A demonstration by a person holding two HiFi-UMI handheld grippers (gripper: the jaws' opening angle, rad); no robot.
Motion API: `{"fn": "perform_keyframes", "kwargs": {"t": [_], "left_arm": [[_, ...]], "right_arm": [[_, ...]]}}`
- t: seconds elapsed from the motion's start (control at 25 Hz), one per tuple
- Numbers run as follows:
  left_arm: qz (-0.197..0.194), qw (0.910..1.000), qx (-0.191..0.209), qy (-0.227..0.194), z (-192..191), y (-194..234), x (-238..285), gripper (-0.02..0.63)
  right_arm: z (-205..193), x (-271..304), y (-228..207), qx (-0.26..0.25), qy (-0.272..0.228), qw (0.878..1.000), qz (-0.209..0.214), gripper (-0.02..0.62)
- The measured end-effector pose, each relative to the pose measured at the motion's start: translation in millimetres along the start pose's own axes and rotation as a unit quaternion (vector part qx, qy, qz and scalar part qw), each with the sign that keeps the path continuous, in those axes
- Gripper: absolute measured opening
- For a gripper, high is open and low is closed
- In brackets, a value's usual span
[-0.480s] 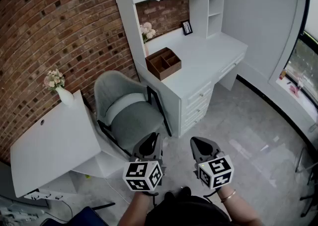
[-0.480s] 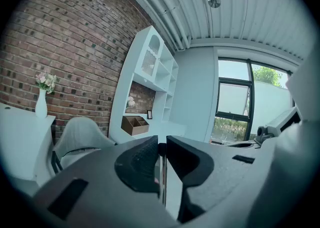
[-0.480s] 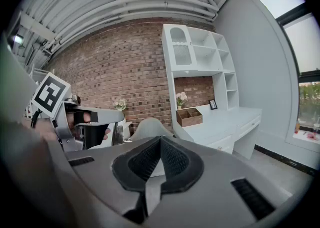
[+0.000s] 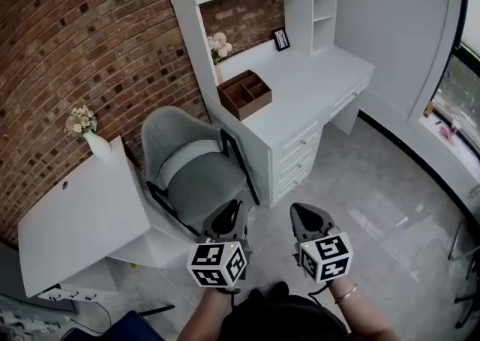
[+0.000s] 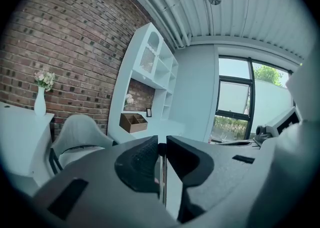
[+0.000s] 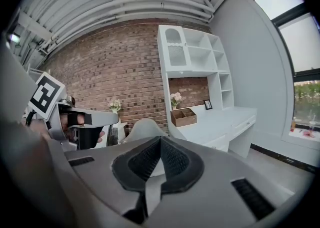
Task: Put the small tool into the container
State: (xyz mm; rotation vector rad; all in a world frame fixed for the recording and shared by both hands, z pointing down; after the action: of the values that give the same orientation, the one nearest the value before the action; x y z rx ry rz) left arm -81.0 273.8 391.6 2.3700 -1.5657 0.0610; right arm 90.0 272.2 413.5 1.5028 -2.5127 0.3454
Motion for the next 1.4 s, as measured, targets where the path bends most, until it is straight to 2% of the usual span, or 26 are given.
{"fn": "perform_keyframes", "kwargs": {"t": [0.36, 0.8, 1.04, 1.4], "left_arm": [[0.008, 0.9999, 0.004, -0.006, 3.4, -7.3, 11.7, 0.057], [0.025, 0.9996, 0.009, -0.012, 15.5, 5.1, 38.0, 0.057], [0.022, 0.9997, 0.001, -0.010, 18.3, 30.5, 70.0, 0.057], [0.021, 0.9997, -0.008, -0.009, 35.0, 88.4, 146.4, 0.057]], "right_arm": [[4.5, 1.5, -26.7, 0.008, -0.009, 1.000, -0.024, 0.005], [13.5, 18.9, -43.0, 0.010, -0.015, 1.000, -0.018, 0.004], [16.8, 57.7, -52.3, 0.012, -0.009, 1.000, -0.020, 0.003], [36.3, 146.6, -74.5, 0.007, 0.001, 1.000, -0.025, 0.003]]}}
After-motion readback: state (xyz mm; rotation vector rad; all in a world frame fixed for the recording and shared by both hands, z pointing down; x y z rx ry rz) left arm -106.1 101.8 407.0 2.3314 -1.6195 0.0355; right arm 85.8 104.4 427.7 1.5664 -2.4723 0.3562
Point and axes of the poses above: the fingertips, and each gripper's own axes: x forward along the fingers, y to its left, z out of its top, the point moved 5 cm from there along -x, backward along the fingers, and after that the axes turned 3 degrees about -z, right-handed, at the moved point
